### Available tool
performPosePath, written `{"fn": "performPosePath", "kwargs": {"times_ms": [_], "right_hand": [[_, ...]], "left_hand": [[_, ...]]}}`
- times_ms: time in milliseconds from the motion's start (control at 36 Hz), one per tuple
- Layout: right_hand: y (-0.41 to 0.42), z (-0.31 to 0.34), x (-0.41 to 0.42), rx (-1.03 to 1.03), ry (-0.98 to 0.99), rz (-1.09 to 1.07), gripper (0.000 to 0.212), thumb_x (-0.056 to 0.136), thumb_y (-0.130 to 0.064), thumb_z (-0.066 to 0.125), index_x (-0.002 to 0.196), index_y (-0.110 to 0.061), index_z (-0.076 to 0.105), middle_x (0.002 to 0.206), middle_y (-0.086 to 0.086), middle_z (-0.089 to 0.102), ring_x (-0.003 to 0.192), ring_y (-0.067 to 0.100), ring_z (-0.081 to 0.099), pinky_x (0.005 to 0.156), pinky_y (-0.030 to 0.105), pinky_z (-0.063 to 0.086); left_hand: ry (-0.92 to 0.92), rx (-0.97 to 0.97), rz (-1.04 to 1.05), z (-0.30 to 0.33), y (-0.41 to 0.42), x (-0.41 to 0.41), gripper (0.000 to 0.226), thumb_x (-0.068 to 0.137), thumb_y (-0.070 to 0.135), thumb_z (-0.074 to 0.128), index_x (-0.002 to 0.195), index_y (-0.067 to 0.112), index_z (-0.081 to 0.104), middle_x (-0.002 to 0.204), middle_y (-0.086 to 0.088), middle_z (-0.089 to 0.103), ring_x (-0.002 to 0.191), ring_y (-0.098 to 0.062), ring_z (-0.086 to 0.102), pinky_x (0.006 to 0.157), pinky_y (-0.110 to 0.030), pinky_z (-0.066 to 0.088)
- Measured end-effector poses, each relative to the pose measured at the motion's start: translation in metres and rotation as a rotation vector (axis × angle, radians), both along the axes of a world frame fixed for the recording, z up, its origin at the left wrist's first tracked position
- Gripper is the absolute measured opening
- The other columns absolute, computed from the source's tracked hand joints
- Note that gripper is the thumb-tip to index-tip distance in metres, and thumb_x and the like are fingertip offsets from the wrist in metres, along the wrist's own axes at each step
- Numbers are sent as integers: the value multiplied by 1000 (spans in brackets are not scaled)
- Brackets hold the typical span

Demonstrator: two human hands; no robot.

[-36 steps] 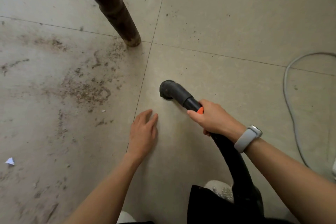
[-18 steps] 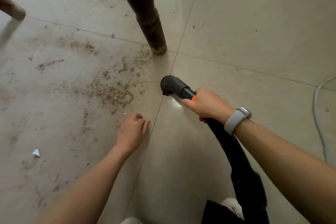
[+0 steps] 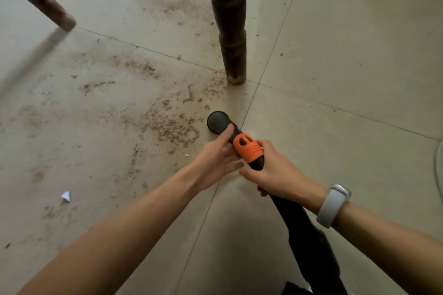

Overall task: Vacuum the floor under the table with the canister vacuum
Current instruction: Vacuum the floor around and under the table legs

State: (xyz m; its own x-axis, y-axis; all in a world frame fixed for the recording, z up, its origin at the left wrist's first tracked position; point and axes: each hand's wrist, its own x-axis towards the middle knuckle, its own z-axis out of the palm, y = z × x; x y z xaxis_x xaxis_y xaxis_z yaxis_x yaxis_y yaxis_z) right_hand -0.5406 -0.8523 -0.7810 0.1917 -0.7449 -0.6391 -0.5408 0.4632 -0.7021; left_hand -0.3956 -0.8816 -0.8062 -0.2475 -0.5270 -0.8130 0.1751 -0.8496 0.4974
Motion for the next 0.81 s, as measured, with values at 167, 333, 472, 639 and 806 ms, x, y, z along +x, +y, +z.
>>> {"fn": "performPosePath", "kwargs": {"times_ms": [167, 333, 472, 639, 806], "right_hand": [[32, 5, -25, 65, -14, -76, 28, 83, -25, 68, 96, -19, 43, 78, 5, 59, 51, 16, 62, 48, 27, 51], [46, 5, -29, -33, 158, 108, 26, 87, -38, 62, 98, -24, 43, 81, -4, 60, 71, 12, 63, 58, 22, 49], [13, 7, 0, -221, 299, 184, 28, 92, -37, 54, 106, -20, 37, 78, -6, 51, 64, 9, 53, 48, 18, 36], [-11, 10, 15, -346, 494, 229, 24, 93, -34, 49, 101, -19, 31, 71, -6, 46, 60, 16, 50, 50, 27, 37], [2, 5, 14, -356, 541, 288, 23, 93, -33, 46, 98, -20, 27, 74, -5, 47, 59, 15, 48, 51, 26, 34]], "left_hand": [[-41, -63, 241, -7, -11, -25, 10, 94, 13, 56, 97, 4, 56, 85, -9, 61, 73, -19, 61, 64, -32, 54], [-109, -94, 394, -4, -33, -7, 18, 96, 14, 53, 108, 1, 49, 94, -10, 58, 80, -21, 60, 71, -38, 54], [-99, -196, 390, 5, -58, 6, 37, 97, 16, 53, 128, 2, 41, 112, -14, 52, 91, -23, 56, 77, -41, 52], [-115, -287, 245, 9, -69, 3, 46, 90, 11, 61, 131, 9, 40, 124, -17, 52, 111, -30, 56, 71, -33, 56], [-116, -262, 205, 1, -56, 6, 39, 91, 11, 58, 127, 13, 43, 117, -14, 54, 114, -33, 56, 78, -37, 55]]}}
